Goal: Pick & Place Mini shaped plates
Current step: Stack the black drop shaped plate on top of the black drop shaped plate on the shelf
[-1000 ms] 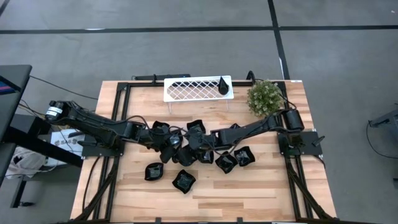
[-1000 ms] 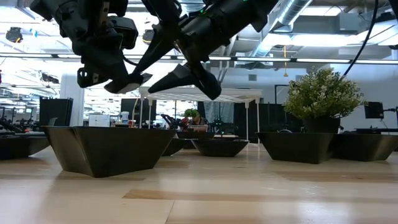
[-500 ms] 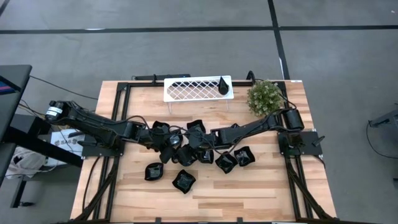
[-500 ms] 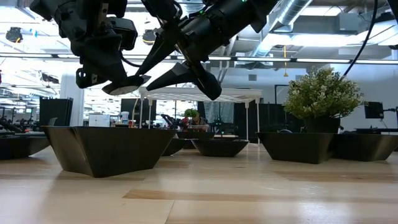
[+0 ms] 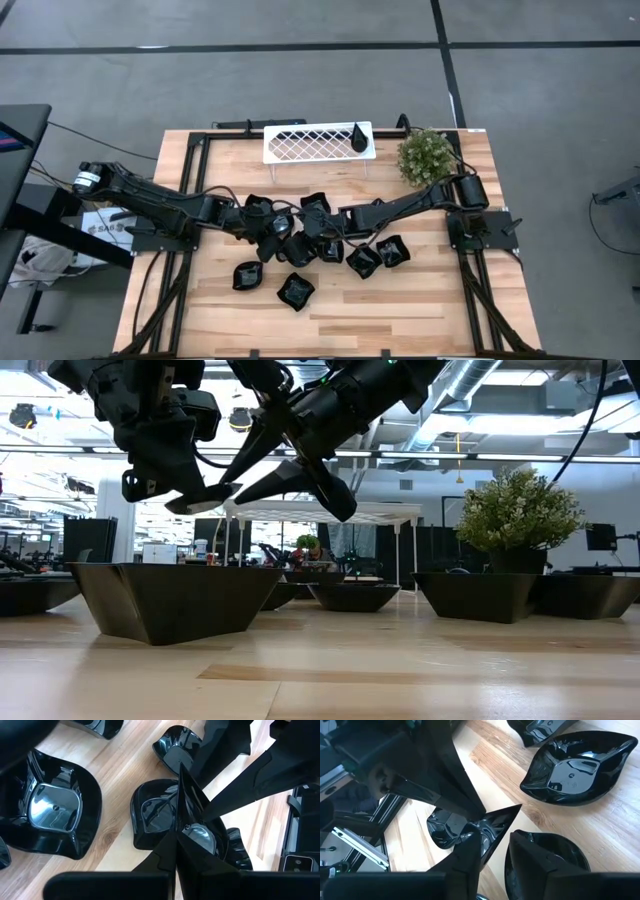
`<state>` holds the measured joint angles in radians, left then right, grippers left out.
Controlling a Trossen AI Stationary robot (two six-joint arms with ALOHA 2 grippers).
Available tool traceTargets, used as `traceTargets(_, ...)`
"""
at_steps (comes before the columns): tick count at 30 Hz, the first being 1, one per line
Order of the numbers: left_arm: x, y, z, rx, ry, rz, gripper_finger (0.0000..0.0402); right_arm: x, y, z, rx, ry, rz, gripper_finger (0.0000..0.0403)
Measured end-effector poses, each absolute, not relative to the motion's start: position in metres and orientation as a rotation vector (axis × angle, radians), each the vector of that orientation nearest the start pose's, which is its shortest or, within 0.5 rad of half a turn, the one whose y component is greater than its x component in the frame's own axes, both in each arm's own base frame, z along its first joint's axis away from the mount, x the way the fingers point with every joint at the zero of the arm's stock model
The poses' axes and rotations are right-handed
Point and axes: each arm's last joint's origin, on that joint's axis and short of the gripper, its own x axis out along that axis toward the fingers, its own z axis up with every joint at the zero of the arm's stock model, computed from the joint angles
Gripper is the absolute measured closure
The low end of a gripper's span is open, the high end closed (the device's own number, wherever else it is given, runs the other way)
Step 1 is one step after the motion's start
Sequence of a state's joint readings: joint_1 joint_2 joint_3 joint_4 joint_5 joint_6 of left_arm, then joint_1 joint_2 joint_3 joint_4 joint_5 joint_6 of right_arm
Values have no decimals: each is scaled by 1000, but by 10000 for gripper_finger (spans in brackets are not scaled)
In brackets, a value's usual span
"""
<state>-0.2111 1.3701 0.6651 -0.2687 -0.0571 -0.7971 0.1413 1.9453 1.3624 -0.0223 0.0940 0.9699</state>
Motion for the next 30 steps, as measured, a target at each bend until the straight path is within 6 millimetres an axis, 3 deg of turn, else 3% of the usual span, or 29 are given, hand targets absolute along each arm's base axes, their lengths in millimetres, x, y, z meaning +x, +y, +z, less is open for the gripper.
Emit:
traceTargets(8,242,-50,169,-598,956,246,393,430,58,210,868,571,-247,336)
traceTargets(30,244,-51,171,-607,946,224,352,430,59,211,870,557,-238,346)
